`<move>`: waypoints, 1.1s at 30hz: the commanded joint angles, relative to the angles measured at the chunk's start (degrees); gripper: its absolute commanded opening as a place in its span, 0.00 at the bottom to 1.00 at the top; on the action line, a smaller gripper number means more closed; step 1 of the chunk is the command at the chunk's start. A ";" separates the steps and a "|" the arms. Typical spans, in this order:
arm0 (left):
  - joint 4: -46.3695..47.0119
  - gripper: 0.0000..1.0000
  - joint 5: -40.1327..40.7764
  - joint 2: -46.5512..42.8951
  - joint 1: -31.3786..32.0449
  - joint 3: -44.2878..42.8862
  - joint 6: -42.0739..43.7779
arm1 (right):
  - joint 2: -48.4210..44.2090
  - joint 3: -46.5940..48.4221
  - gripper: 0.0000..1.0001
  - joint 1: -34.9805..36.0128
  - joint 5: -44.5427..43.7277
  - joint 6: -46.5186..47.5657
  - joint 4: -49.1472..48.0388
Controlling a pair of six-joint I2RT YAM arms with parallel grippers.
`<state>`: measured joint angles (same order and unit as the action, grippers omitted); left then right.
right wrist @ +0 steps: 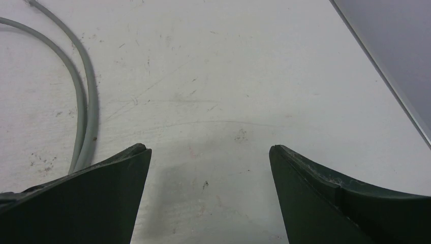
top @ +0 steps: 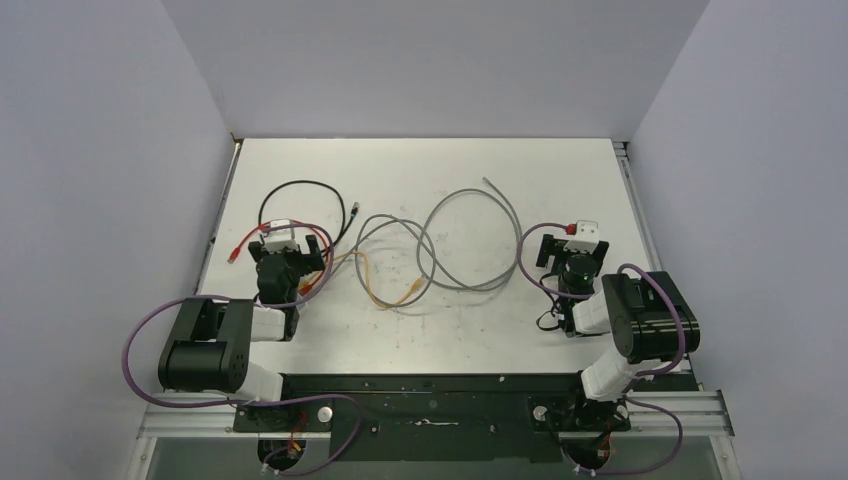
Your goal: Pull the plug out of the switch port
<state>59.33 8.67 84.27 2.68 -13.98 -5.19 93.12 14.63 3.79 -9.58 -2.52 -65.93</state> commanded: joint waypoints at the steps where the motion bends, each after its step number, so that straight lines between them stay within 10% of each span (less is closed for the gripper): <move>1: 2.98 0.96 -0.67 0.01 -0.13 -1.15 0.53 | -0.53 0.46 0.90 0.17 0.65 0.14 -2.59; 14: 2.77 0.96 0.41 -0.99 -0.13 -1.08 0.32 | -0.55 0.40 0.90 0.39 0.85 0.23 -3.17; 21: -37.90 0.96 5.91 -17.61 -0.61 -16.75 -7.04 | -9.07 22.60 0.90 3.61 4.30 -1.96 38.76; 27: -65.09 0.96 12.11 -22.45 -1.27 -26.42 -20.03 | -15.25 30.03 0.90 4.50 4.11 -12.05 50.34; 33: -74.21 0.96 6.74 -23.82 -6.18 -31.51 -25.65 | -13.77 48.20 0.90 5.46 -3.96 -21.46 74.26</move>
<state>-2.76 18.04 61.52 -0.64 -42.26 -24.75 79.05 52.80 8.43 -7.62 -15.53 -9.26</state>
